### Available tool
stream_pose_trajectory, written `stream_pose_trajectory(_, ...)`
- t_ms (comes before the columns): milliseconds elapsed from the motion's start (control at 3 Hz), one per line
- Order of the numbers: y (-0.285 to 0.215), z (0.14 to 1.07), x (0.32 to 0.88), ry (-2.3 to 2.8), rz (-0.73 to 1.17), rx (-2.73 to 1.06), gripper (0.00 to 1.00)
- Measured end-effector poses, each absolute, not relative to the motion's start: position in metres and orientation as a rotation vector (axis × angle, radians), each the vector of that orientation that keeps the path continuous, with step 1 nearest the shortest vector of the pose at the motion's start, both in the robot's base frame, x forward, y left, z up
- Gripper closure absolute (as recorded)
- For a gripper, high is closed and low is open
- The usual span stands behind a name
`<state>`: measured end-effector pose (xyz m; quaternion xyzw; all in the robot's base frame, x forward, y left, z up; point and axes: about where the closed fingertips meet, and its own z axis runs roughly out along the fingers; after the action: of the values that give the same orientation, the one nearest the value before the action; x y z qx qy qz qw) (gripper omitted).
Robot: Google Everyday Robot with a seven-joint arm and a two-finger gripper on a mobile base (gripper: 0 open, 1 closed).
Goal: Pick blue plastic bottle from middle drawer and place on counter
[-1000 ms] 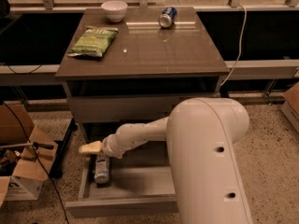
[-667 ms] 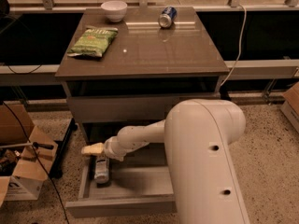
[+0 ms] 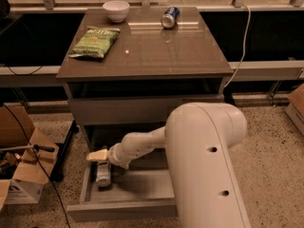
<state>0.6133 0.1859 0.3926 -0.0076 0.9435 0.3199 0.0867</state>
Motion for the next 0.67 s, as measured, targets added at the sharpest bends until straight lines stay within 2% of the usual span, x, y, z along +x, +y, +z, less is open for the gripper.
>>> stream_pose_trajectory(333, 0.1897, 0.3843, 0.6072, 2.841, 0.937, -0.030, 0.19)
stream_pose_trajectory(667, 0.1897, 0.3871, 0.6072, 2.841, 0.937, -0.030, 0.42)
